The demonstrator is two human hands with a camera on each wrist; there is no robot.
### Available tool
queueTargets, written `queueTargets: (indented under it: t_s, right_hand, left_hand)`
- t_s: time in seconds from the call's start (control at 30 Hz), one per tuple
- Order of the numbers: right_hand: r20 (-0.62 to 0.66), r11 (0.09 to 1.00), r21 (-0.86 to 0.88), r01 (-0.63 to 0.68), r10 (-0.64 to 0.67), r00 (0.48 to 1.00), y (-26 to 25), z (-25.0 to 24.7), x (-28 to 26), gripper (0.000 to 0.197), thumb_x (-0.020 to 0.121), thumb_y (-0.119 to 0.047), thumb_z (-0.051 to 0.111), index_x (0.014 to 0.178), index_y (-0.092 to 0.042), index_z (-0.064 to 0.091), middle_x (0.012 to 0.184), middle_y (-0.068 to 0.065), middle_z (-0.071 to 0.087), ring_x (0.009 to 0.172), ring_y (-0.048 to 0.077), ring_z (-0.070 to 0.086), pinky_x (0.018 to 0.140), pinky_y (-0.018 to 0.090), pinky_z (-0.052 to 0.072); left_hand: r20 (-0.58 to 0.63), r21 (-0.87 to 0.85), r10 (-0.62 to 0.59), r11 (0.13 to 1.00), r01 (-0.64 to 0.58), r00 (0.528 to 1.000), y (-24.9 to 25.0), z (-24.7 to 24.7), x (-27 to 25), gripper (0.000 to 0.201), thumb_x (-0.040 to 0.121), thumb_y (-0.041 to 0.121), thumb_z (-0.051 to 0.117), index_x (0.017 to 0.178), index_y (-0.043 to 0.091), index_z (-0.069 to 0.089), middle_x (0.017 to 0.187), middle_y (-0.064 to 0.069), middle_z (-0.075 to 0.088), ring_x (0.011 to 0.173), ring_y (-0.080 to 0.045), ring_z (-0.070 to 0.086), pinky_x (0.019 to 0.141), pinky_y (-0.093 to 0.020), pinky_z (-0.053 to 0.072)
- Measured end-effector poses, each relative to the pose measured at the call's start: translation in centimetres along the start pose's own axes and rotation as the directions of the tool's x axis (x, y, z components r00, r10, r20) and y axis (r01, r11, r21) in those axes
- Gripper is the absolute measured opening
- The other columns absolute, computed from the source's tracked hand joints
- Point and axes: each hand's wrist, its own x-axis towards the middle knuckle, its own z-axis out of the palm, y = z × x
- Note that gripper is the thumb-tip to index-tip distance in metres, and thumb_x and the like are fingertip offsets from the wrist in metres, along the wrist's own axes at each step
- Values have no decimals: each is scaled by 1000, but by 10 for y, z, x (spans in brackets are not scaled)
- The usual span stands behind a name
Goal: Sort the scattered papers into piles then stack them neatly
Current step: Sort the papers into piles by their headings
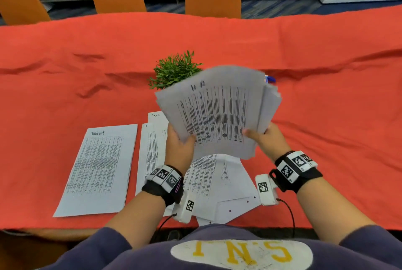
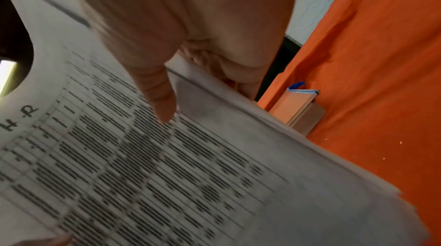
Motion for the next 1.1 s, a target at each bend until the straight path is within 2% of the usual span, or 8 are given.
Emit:
queueTargets:
  t_s: [0.13,0.23,0.3,0.5,0.6,0.73,0.9,1.1]
  right_hand:
    - [-8,995,96,-17,18,1000,-3,4,0,33,76,6,71,94,-22,68,90,-8,74,87,8,70,80,28,55]
    - [-9,995,100,-27,28,1000,-5,11,1,27,80,-2,71,99,-20,68,104,-1,72,98,16,69,89,37,53]
    - [-28,996,86,-4,6,1000,-7,14,2,24,82,-8,70,104,-18,68,108,1,71,101,18,68,90,40,53]
    - [-24,994,100,50,-47,999,-20,10,-2,30,78,-3,73,106,-11,68,102,-1,73,93,12,70,81,28,55]
    - [-40,989,144,37,-32,999,-16,8,-4,35,76,-2,74,109,-8,66,105,5,73,95,18,70,83,32,55]
    - [-54,979,206,-4,16,998,-11,13,-3,34,73,-6,77,106,-9,68,104,9,73,99,26,69,88,43,54]
    - [-54,978,207,-16,27,998,-9,16,-9,28,75,-9,76,102,-14,70,105,7,73,102,25,68,93,47,51]
    - [-44,977,210,49,-41,998,-17,17,-12,27,78,1,70,98,-17,68,102,4,73,95,18,69,82,32,56]
  left_hand:
    - [14,-46,0,999,1,1000,0,1,-3,41,88,7,62,121,22,41,108,11,59,101,-1,57,71,-2,45]
    - [3,-46,-9,999,9,1000,6,7,0,32,91,23,59,120,25,46,113,8,62,106,-7,59,89,-25,50]
    - [-11,-53,-1,999,0,1000,12,9,1,28,92,24,56,119,25,50,109,6,65,102,-10,63,89,-36,52]
    - [-53,-77,102,991,-106,993,24,3,-2,24,92,18,59,112,21,47,101,8,63,91,-7,64,75,-24,54]
    - [-39,-102,77,991,-81,996,22,2,-2,27,89,19,62,110,25,46,104,5,64,94,-10,65,77,-30,55]
    - [-32,-98,78,992,-80,996,23,7,-1,28,91,15,59,103,37,46,104,8,64,93,-2,63,74,-19,51]
    - [-46,-145,14,989,-21,999,25,5,0,27,94,14,55,120,21,52,112,3,66,103,-9,63,92,-35,52]
    - [-41,-203,18,979,-26,999,24,3,-2,34,91,11,58,122,22,51,113,1,67,107,-14,64,93,-36,52]
